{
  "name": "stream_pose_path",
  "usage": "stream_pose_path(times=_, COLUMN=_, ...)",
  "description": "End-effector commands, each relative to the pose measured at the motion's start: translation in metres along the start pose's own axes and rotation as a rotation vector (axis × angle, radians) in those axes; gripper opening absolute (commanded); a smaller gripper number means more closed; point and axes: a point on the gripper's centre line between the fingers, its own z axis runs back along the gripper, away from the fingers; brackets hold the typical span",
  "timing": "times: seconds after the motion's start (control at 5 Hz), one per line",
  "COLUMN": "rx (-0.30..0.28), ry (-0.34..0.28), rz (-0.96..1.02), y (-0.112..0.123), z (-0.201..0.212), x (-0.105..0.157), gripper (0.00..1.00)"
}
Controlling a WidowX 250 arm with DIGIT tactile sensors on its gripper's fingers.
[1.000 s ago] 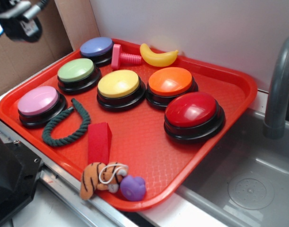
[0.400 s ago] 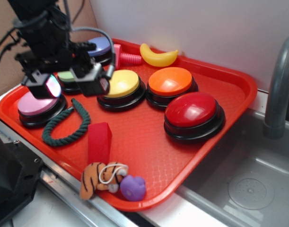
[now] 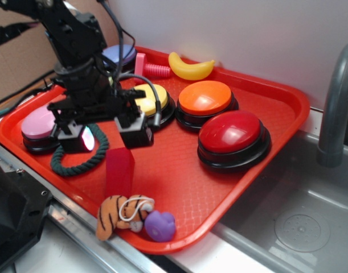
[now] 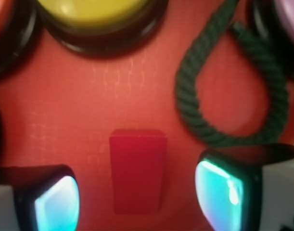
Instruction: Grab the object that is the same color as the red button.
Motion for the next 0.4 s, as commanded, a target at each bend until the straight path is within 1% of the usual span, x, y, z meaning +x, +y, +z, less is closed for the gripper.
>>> stream_pose_path(times=0.0, rx=0.002, ry=-0.079, rz=0.039, y=-0.0038, z=-0.0228, x=0.0018, gripper=1.00)
stream_pose_path(times=0.2, rx=0.000, ry=-0.080, rz=0.043, y=-0.0031, z=-0.0286, x=0.0049, gripper=1.00)
